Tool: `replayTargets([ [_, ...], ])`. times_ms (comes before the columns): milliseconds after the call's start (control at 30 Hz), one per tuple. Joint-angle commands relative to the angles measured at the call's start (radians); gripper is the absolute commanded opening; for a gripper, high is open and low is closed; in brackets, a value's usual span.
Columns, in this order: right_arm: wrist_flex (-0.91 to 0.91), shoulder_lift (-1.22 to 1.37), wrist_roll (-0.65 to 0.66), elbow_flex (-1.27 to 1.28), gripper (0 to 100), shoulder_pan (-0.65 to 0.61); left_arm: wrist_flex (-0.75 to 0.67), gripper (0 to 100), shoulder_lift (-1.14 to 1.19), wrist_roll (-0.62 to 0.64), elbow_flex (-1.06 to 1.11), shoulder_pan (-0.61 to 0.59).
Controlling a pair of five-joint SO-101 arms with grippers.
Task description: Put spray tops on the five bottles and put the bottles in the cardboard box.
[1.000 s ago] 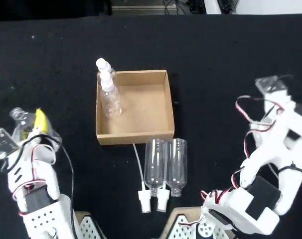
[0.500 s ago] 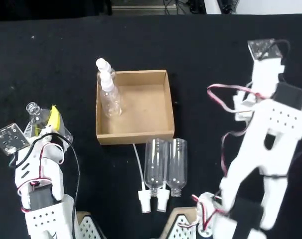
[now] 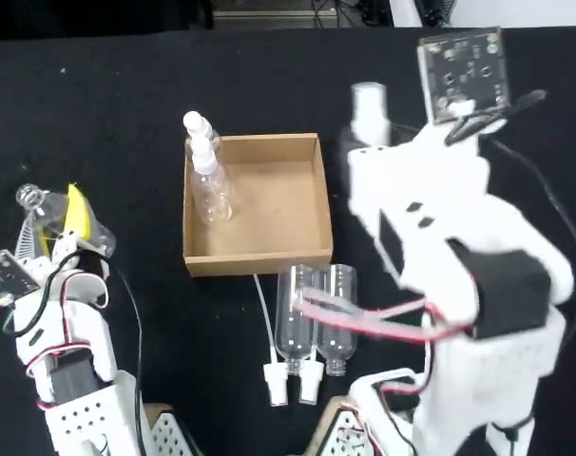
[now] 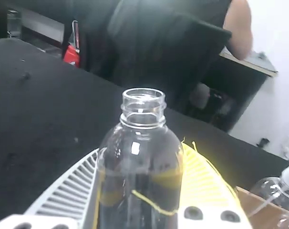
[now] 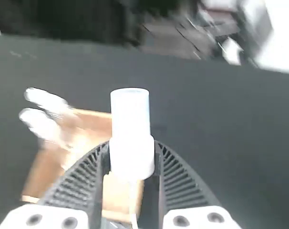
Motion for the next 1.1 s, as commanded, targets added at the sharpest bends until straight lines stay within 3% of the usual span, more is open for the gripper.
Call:
replayTargets([
  [0,-0.080,-0.036,-0.055,-0.108,3.2,-0.078,-0.104,4,-0.015,-0.066,0.021,0.036],
  [100,-0.164,-0.036,-0.135,-0.116,3.2,-0.081,-0.180,4,-0.015,-0.244,0.021,0.085],
  [200,-0.216,-0.033,-0.219,-0.114,3.2,-0.081,-0.229,4,-0.015,-0.336,0.021,0.140],
  [333,-0.232,-0.038,-0.282,-0.122,3.2,-0.081,-0.218,4,-0.017,-0.296,0.021,0.225],
  [700,-0.377,-0.035,-0.307,-0.114,3.2,-0.081,-0.207,4,-0.015,-0.298,0.021,0.432],
  [833,-0.433,-0.035,-0.307,-0.114,3.2,-0.091,-0.206,4,-0.012,-0.296,0.021,0.423],
  [1067,-0.502,-0.038,-0.301,-0.021,3.2,-0.213,-0.213,4,-0.015,-0.296,0.021,0.418],
])
